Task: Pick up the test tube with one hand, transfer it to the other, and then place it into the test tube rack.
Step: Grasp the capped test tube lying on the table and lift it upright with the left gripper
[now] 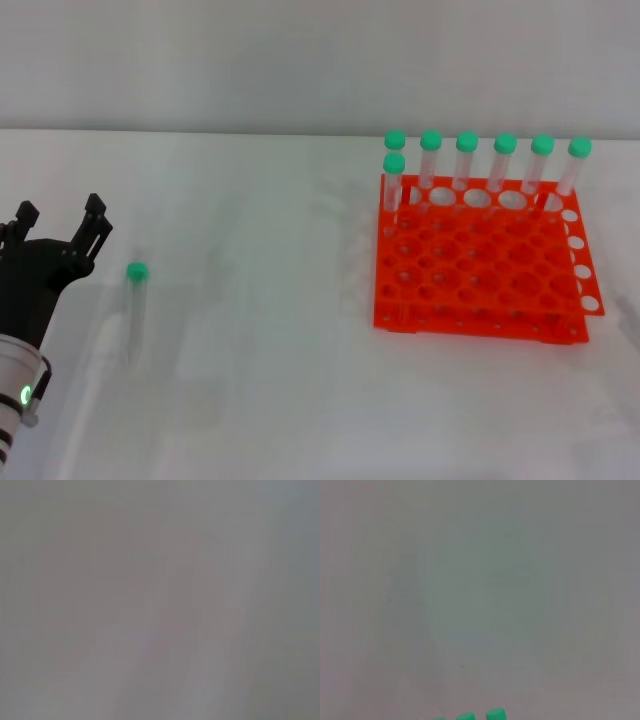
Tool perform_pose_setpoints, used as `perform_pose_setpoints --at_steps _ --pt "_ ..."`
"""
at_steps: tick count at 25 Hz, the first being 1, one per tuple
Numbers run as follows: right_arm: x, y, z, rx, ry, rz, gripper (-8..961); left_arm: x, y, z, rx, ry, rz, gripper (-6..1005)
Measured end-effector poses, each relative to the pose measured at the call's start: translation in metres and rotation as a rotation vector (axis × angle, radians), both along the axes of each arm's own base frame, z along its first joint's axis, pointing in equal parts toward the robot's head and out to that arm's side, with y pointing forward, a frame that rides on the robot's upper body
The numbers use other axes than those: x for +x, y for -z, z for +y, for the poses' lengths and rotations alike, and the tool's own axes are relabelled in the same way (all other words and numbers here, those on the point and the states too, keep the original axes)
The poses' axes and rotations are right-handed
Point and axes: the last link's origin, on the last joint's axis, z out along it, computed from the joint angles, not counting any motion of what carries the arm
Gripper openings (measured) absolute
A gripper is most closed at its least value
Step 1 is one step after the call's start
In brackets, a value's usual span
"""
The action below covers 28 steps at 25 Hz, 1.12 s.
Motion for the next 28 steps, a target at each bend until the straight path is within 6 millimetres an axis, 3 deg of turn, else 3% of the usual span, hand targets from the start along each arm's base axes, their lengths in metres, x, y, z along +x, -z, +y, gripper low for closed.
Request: perform_pose_setpoints --at_steps 7,11,17,23,28 --pt "0.000 -0.002 0.002 0.022 -0.001 -0.028 843 -0.002 -0.006 -0.012 0.045 0.015 -0.007 877" --pt "0.007 -0.012 0.005 0.102 0.041 -0.133 843 -0.003 -0.005 -0.019 0.056 0.014 -0.021 878" --pt "0.013 -0.023 0.010 0.157 0.076 -0.154 843 -0.003 -0.001 -0.024 0.052 0.002 -0.057 880" --pt "0.020 -0.033 0.012 0.203 0.128 -0.148 843 0.010 0.000 -0.013 0.055 0.038 -0.171 878" --pt "0.031 -0.042 0.008 0.239 0.178 -0.154 843 0.019 -0.006 0.016 -0.017 0.078 -0.280 873"
